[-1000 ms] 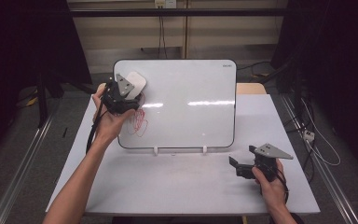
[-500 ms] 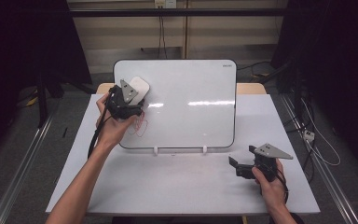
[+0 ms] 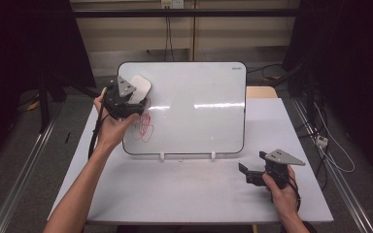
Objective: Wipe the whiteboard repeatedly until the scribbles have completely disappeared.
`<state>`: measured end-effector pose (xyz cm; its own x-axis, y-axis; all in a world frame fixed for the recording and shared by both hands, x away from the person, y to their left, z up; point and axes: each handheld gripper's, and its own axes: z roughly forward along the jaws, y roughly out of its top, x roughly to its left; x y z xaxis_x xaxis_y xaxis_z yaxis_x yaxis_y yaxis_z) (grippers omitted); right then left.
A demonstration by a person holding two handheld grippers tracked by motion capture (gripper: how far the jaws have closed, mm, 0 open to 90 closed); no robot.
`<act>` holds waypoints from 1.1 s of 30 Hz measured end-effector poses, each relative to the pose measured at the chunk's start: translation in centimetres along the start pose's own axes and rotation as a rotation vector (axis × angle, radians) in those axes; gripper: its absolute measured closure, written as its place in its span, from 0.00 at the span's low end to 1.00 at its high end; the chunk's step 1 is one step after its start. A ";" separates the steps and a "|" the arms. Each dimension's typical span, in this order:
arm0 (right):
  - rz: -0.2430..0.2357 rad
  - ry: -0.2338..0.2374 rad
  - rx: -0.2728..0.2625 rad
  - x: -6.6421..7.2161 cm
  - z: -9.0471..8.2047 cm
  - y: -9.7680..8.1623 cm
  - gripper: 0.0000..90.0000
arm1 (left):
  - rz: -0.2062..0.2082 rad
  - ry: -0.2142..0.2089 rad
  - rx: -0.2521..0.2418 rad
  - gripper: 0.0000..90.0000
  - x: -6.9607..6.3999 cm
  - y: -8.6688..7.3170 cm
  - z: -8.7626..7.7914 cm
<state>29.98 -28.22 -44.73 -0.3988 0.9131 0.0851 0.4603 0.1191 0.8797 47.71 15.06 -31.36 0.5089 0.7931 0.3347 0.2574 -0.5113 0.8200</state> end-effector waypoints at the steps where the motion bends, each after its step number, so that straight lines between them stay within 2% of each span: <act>1: 0.001 0.000 0.001 0.0 0.0 0.0 0.08 | 0.011 0.011 0.001 0.34 0.1 0.1 0.0; 4: 0.000 0.001 0.001 0.0 0.0 0.0 0.08 | -0.004 0.022 -0.008 0.34 -0.1 0.0 0.2; 9: 0.000 0.000 0.001 0.0 0.0 0.0 0.08 | 0.042 0.050 0.012 0.34 -1.0 0.1 0.4; 11: 0.000 0.000 0.002 0.0 0.0 0.0 0.08 | 0.073 0.047 0.022 0.34 -1.4 0.1 0.4; 14: -0.001 0.001 0.001 0.1 0.1 0.0 0.08 | 0.084 0.052 0.016 0.34 -2.0 0.0 0.5; 18: -0.001 0.001 0.001 0.1 0.1 0.0 0.08 | 0.096 0.040 0.022 0.34 -2.3 -0.2 0.4; 20: -0.001 0.002 0.002 0.1 0.1 0.0 0.08 | 0.117 0.032 0.026 0.34 -2.9 -0.4 0.5; 23: -0.001 0.002 0.002 0.1 0.1 0.0 0.08 | 0.122 0.030 0.017 0.34 -3.7 -0.9 0.5; 26: -0.003 0.002 0.001 0.1 0.0 0.1 0.08 | 0.128 0.012 0.015 0.34 -4.6 -1.3 0.5; 29: 0.000 0.003 0.003 0.1 0.1 0.0 0.08 | 0.161 0.010 0.023 0.34 -5.7 -1.8 0.4; 33: -0.002 0.004 0.000 0.1 0.0 0.1 0.08 | 0.156 0.003 0.020 0.34 -5.6 -1.7 0.4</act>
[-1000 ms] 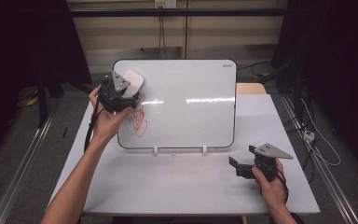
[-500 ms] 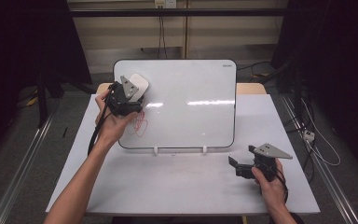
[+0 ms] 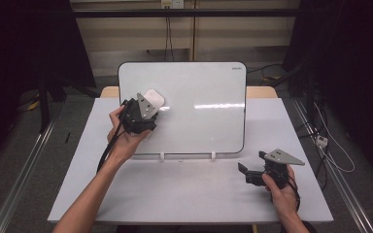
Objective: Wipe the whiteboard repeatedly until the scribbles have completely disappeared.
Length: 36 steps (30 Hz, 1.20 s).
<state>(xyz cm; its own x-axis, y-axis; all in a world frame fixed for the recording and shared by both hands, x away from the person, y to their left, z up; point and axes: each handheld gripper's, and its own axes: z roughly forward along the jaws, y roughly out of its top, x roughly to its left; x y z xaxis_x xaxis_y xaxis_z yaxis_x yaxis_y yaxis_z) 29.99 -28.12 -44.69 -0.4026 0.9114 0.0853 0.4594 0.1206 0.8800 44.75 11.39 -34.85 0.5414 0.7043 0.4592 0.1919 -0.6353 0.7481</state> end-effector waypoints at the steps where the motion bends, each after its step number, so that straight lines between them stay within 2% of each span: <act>1: 0.000 0.000 0.000 0.0 0.0 0.0 0.08 | 0.002 -0.012 0.007 0.34 0.2 0.1 0.0; 3: 0.001 0.001 0.000 -0.1 0.0 0.0 0.08 | 0.003 -0.011 0.009 0.35 0.7 0.2 0.0; 6: 0.001 0.000 0.002 -0.1 0.0 0.0 0.08 | -0.037 -0.012 0.005 0.35 1.7 0.4 0.0; 8: 0.001 0.002 0.002 0.0 0.0 0.0 0.08 | -0.033 -0.011 0.016 0.35 2.3 0.6 0.0; 10: 0.000 0.001 0.001 0.0 0.0 0.0 0.08 | -0.048 -0.002 0.007 0.35 2.7 0.8 0.0; 11: 0.001 0.000 0.002 0.0 0.0 0.0 0.08 | -0.046 -0.012 0.018 0.35 3.0 0.9 0.0; 14: 0.000 0.000 0.001 0.0 0.0 0.0 0.08 | -0.089 0.007 0.001 0.34 3.8 1.0 0.0; 16: 0.000 0.000 0.001 -0.1 0.0 0.0 0.08 | -0.123 0.000 -0.007 0.34 4.2 1.1 0.0; 19: 0.001 -0.002 0.002 -0.1 0.0 0.0 0.08 | -0.114 0.004 0.004 0.34 4.5 1.3 0.0; 22: 0.000 -0.001 0.001 -0.1 0.0 0.0 0.08 | -0.145 0.006 -0.010 0.34 4.9 1.5 0.0; 24: 0.000 -0.001 0.001 -0.1 0.0 0.0 0.08 | -0.138 0.009 0.001 0.34 5.3 1.8 0.0; 27: -0.001 -0.001 0.002 -0.1 0.0 0.0 0.08 | -0.144 0.020 0.007 0.34 5.3 2.0 0.1; 29: 0.000 -0.002 0.003 -0.1 0.0 0.0 0.08 | -0.150 0.036 0.005 0.34 5.0 2.0 0.2; 32: 0.001 -0.003 0.003 0.0 0.1 0.0 0.08 | -0.156 0.036 -0.007 0.34 4.4 2.2 0.4; 36: -0.002 -0.002 0.002 0.0 0.0 0.0 0.08 | -0.113 0.015 -0.007 0.34 2.8 2.5 0.6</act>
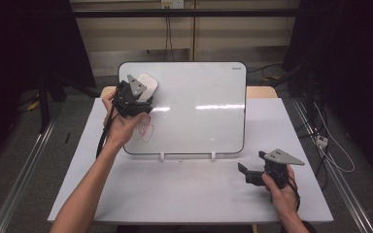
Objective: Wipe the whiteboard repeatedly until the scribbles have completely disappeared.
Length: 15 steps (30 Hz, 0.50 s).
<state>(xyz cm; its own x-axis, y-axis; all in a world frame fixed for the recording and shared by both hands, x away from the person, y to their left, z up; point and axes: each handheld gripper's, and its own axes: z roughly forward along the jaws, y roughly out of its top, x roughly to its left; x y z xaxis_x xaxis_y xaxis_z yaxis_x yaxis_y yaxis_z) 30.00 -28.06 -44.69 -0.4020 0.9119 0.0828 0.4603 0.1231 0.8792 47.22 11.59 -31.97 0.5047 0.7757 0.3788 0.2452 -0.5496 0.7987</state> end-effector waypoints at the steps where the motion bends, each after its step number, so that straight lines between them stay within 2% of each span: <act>1: 0.000 0.000 0.000 0.0 0.0 0.0 0.08 | 0.014 0.002 0.002 0.34 -0.4 0.0 0.1; 3: 0.001 0.000 -0.001 0.0 0.0 0.0 0.08 | 0.017 -0.011 -0.003 0.34 -1.2 -0.1 0.2; 4: 0.000 0.001 -0.001 0.0 0.0 0.0 0.08 | 0.022 -0.003 -0.008 0.34 -1.7 -0.1 0.3; 6: 0.000 0.003 -0.002 0.0 -0.1 0.0 0.08 | 0.043 -0.017 0.003 0.34 -2.3 0.0 0.3; 8: 0.000 0.001 -0.001 0.0 0.0 0.0 0.08 | 0.044 -0.012 -0.001 0.34 -3.0 -0.1 0.3; 12: -0.001 0.002 -0.002 0.0 -0.1 0.0 0.08 | 0.082 -0.025 0.000 0.34 -4.8 -0.6 0.4; 14: 0.000 0.002 -0.002 0.0 -0.1 0.0 0.08 | 0.093 -0.022 -0.007 0.34 -5.1 -0.8 0.3; 15: 0.000 0.003 -0.002 0.0 -0.1 0.0 0.08 | 0.084 -0.027 -0.021 0.34 -5.1 -0.9 0.3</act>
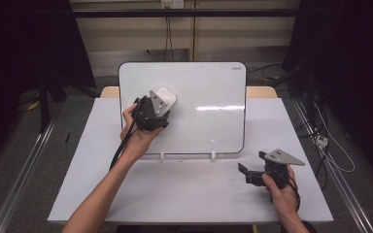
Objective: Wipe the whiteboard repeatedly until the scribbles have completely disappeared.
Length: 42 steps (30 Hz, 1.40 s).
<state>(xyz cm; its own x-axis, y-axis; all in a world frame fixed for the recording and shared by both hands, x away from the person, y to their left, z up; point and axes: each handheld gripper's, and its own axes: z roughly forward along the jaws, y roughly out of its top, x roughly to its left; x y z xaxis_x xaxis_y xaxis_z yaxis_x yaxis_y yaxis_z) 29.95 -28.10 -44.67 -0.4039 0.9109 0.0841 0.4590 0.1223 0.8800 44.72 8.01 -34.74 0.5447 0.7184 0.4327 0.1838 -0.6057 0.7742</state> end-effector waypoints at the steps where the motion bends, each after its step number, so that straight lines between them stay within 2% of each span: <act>1: -0.001 0.001 -0.001 0.0 0.0 0.0 0.08 | 0.000 -0.005 -0.001 0.34 0.1 0.0 0.0; 3: 0.000 0.002 -0.001 0.0 0.0 0.0 0.08 | 0.014 -0.004 0.006 0.34 0.1 0.0 0.0; 4: -0.001 0.000 -0.002 0.0 0.0 0.0 0.08 | 0.013 -0.016 0.013 0.34 0.3 0.0 -0.1; 8: 0.002 0.004 -0.001 -0.1 -0.1 0.0 0.08 | 0.006 -0.014 0.021 0.34 1.1 0.0 -0.1; 13: 0.002 0.005 -0.002 -0.1 -0.1 0.0 0.08 | -0.021 -0.001 0.029 0.34 3.0 0.0 -0.4; 16: 0.002 0.004 -0.002 -0.1 -0.1 0.0 0.08 | -0.060 0.008 0.022 0.34 4.2 -0.2 -0.5; 18: 0.002 0.003 -0.001 -0.1 0.0 0.0 0.08 | -0.064 0.014 0.037 0.35 5.3 -0.2 -0.7; 20: 0.001 0.003 -0.001 -0.1 0.0 0.0 0.08 | -0.087 0.015 0.033 0.35 6.0 -0.2 -0.8; 25: 0.002 0.002 -0.001 -0.1 0.0 0.0 0.08 | -0.114 0.028 0.027 0.34 7.1 -0.2 -0.9; 29: 0.001 0.003 -0.002 -0.1 -0.1 -0.1 0.08 | -0.111 0.034 0.026 0.35 7.2 -0.3 -1.1; 32: 0.003 0.003 -0.002 -0.1 -0.1 -0.1 0.08 | -0.104 0.045 0.034 0.35 6.7 -0.5 -1.2; 34: 0.001 0.001 -0.002 -0.1 -0.1 -0.1 0.08 | -0.118 0.042 0.025 0.35 6.4 -0.8 -1.2; 42: -0.002 0.001 -0.001 0.1 0.0 0.0 0.08 | -0.073 0.023 0.020 0.35 3.1 -1.4 -0.8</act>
<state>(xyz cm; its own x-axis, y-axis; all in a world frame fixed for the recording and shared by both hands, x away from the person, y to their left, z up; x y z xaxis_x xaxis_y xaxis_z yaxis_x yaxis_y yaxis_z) 29.93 -28.01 -44.64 -0.4053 0.9104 0.0829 0.4579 0.1236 0.8804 45.50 11.40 -34.09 0.5100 0.7687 0.3860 0.2386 -0.5575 0.7951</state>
